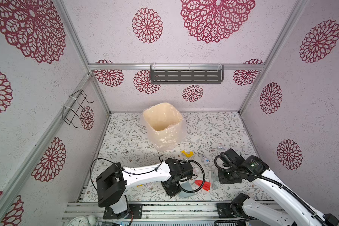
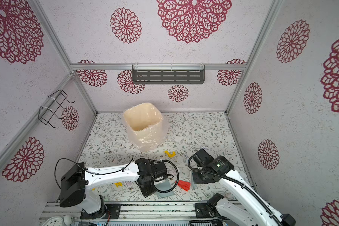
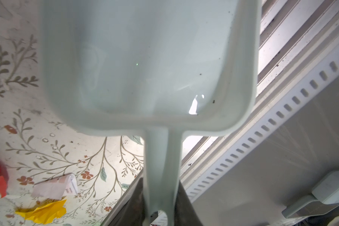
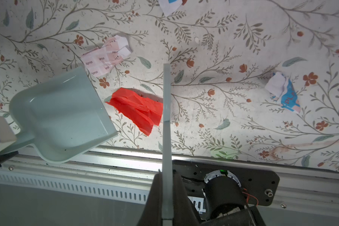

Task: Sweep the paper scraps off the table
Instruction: 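Sweep the red paper scrap into the dustpan with the right gripper's brush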

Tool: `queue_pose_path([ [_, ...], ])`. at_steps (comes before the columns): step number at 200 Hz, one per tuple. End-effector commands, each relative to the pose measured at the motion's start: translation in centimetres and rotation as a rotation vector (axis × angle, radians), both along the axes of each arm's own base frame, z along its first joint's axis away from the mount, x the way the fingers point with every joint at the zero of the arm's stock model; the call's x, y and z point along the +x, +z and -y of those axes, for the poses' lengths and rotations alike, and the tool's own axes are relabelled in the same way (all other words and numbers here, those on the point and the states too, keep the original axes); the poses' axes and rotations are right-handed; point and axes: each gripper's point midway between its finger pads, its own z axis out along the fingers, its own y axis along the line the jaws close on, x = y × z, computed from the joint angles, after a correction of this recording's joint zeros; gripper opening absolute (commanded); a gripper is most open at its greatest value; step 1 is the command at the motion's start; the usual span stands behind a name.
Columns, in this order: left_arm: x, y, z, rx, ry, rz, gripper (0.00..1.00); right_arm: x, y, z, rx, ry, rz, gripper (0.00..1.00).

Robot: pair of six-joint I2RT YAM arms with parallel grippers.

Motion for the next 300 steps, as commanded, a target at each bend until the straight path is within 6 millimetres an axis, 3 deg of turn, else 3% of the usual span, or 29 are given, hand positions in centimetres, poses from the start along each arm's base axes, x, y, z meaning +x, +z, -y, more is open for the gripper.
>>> queue_pose_path([
  [1,0.3,-0.6,0.3,-0.016,-0.015,-0.004,0.0,0.3,-0.3,-0.9,0.018,-0.007,0.002,0.0],
  [60,0.5,-1.2,0.5,-0.02,-0.012,-0.006,0.0,0.0,-0.1,-3.2,0.063,0.041,-0.005,0.0],
  [161,0.6,-1.7,1.0,-0.038,0.004,-0.004,0.0,-1.2,0.8,-8.9,0.25,0.082,0.0,0.0],
  [193,1.0,-1.5,1.2,-0.061,0.037,0.025,0.0,-1.3,1.5,-8.7,0.272,0.065,0.015,0.0],
  [230,1.5,-0.9,1.1,-0.084,0.081,0.067,0.0,-1.2,2.3,-6.3,0.198,0.042,0.05,0.0],
  [300,2.3,-0.1,0.8,-0.118,0.147,0.126,0.0,1.2,5.8,-4.8,0.229,-0.002,0.147,0.0],
])
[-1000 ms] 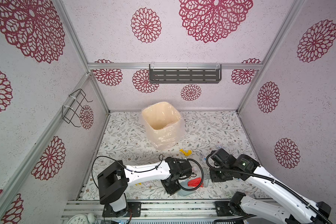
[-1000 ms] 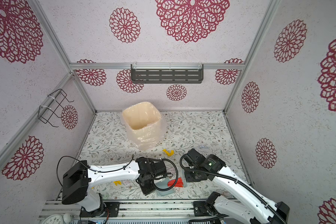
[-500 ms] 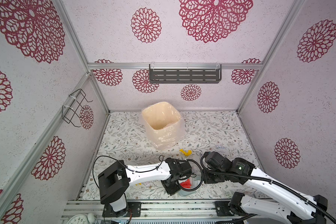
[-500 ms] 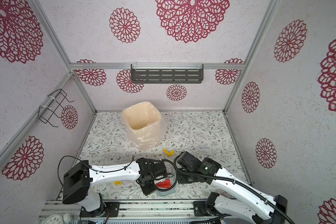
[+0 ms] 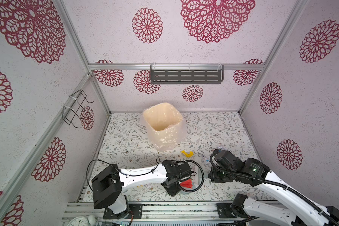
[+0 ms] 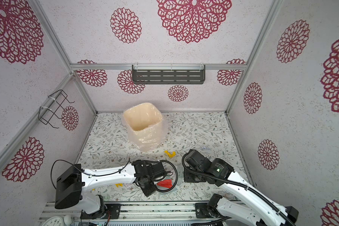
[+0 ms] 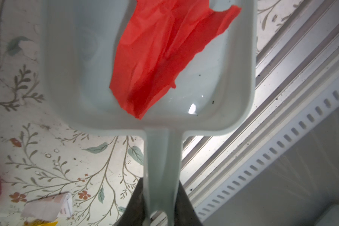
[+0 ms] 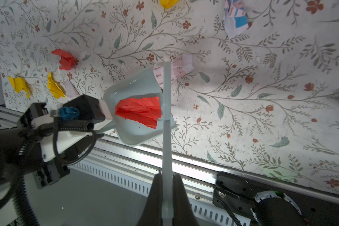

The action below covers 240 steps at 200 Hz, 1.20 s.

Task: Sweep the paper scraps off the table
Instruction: 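Sweep the red paper scrap into the dustpan with the right gripper's brush, then lift the dustpan with the left gripper toward the cream bin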

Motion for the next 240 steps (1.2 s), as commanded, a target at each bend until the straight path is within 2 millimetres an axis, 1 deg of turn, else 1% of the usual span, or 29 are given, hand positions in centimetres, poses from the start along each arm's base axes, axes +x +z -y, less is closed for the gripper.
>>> queue_pose_path([
  [1,1.0,0.8,0.1,-0.035,0.05,0.047,0.0,0.8,1.7,1.0,-0.004,-0.009,0.05,0.0],
  [33,1.2,1.8,-0.5,-0.062,0.098,0.084,0.0,1.7,3.1,1.5,0.017,-0.031,0.087,0.0],
  [70,2.0,4.0,-0.8,-0.119,0.136,0.15,0.0,2.4,3.9,1.9,0.034,-0.053,0.115,0.0],
  [112,2.6,6.2,-1.6,-0.142,0.176,0.204,0.0,3.0,5.0,2.5,0.042,-0.078,0.147,0.0],
  [134,3.5,8.4,-2.4,-0.153,0.195,0.275,0.0,3.2,5.3,3.0,0.041,-0.095,0.165,0.0],
  [183,5.8,14.9,-3.5,-0.256,0.276,0.382,0.0,4.0,5.6,3.5,0.042,-0.111,0.187,0.0],
  [218,7.5,19.2,-4.2,-0.329,0.345,0.414,0.0,4.5,5.9,3.8,0.046,-0.116,0.193,0.0],
  [240,8.4,21.4,-4.7,-0.354,0.381,0.418,0.0,4.7,6.0,3.9,0.053,-0.117,0.194,0.0],
])
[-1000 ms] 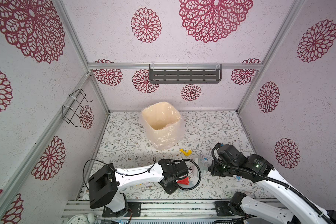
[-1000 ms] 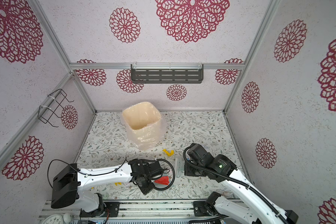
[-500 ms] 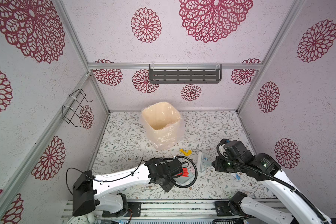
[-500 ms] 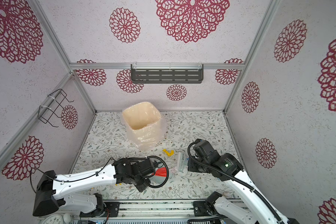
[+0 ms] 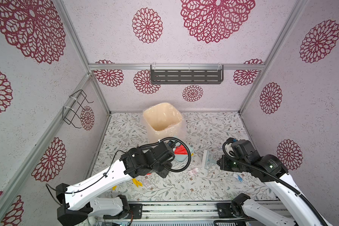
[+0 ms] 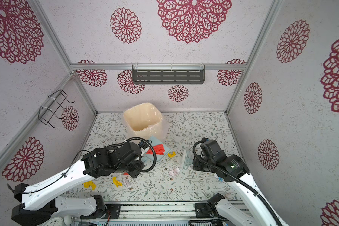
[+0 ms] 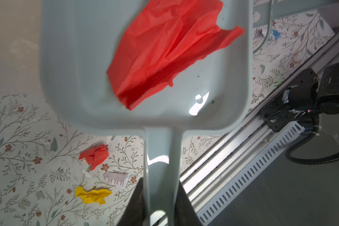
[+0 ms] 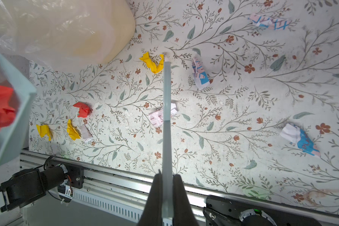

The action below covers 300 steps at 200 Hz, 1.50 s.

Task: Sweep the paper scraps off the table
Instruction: 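Lift the dustpan with the left gripper toward the cream bin, then tip the dustpan over the cream bin with the left gripper to dump the scrap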

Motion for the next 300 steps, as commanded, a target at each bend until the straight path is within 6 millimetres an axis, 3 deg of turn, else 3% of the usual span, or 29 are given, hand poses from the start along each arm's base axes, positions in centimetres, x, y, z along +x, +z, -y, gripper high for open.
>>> queue_pose_path([
  [1,0.7,2.1,-1.3,-0.01,0.033,0.006,0.0,0.4,1.5,-0.1,0.021,0.02,0.044,0.0],
  [66,3.7,5.8,-3.6,0.025,0.09,0.019,0.0,0.8,1.3,-0.1,0.047,0.022,0.04,0.0],
  [131,9.1,7.7,-7.4,0.048,0.177,0.059,0.0,1.0,1.2,0.1,0.061,0.022,0.037,0.0],
  [189,13.9,6.7,-10.4,0.078,0.225,0.031,0.0,1.5,1.2,0.1,0.073,0.029,0.031,0.0],
  [248,18.7,5.7,-11.8,0.285,0.163,0.088,0.0,2.0,0.2,0.1,0.096,0.034,0.011,0.0],
  [300,20.6,4.3,-12.5,0.423,0.129,0.088,0.0,2.4,-0.4,0.6,0.101,0.037,-0.014,0.0],
])
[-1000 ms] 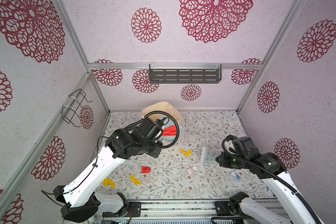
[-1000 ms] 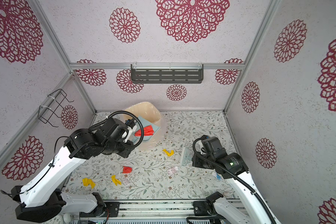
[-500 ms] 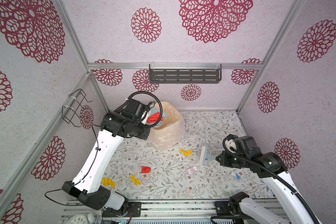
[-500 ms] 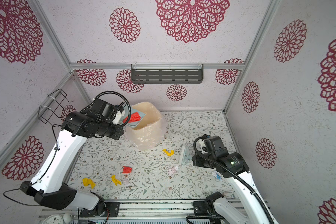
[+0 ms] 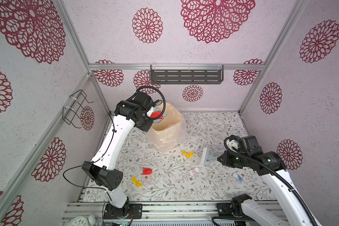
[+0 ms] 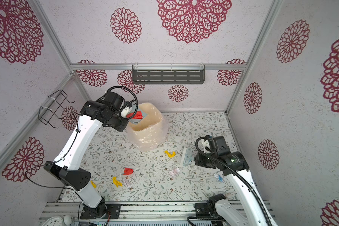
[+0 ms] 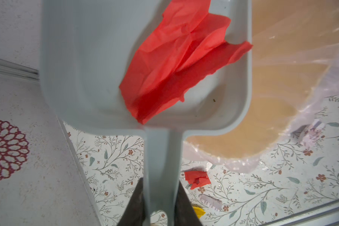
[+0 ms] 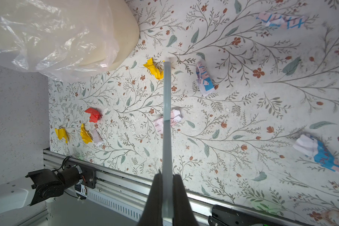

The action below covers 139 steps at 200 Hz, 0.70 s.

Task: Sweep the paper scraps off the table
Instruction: 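Tip the dustpan over the cream bin with the left gripper to dump the scrap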

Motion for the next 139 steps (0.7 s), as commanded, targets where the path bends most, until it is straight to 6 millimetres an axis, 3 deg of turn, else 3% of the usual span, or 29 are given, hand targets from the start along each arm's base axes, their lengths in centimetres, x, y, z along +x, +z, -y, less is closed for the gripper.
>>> queue_pose_path([
  [1,0.8,0.2,-0.7,0.092,-0.035,0.023,0.0,0.3,0.4,-0.2,0.015,0.037,0.021,0.0],
  [88,2.8,1.9,0.1,0.5,-0.146,0.179,0.0,0.8,-0.1,-0.2,0.034,0.046,-0.006,0.0],
  [139,4.2,2.3,0.4,0.858,-0.223,0.257,0.0,0.8,0.1,-0.1,0.031,0.045,-0.006,0.0],
])
